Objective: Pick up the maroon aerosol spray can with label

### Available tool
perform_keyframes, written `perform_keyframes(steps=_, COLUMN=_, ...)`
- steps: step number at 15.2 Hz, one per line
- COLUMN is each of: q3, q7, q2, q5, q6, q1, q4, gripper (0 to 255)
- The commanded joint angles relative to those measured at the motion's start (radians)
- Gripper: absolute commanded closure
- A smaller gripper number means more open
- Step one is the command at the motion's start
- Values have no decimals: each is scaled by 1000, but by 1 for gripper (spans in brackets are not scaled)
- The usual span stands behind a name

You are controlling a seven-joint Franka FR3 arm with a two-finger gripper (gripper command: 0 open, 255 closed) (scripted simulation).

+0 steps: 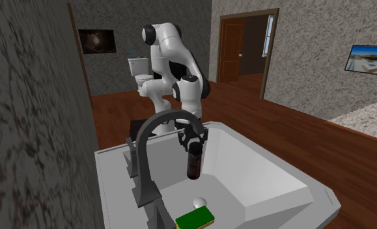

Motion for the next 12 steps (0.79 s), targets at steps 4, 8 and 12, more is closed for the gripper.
perform_keyframes(steps=4, q3=-3, q7=-2, q2=-55, q5=0, q6=-77, q1=-2, q4=22, gripper=255)
perform_keyframes(steps=8, q3=-4, q7=0, q2=-93, q5=0, q6=-135, q1=-2, q4=43, gripper=255)
perform_keyframes(steps=12, q3=-4, q7=0, q2=-111, q5=0, q6=-166, q1=-2, q4=55, gripper=255)
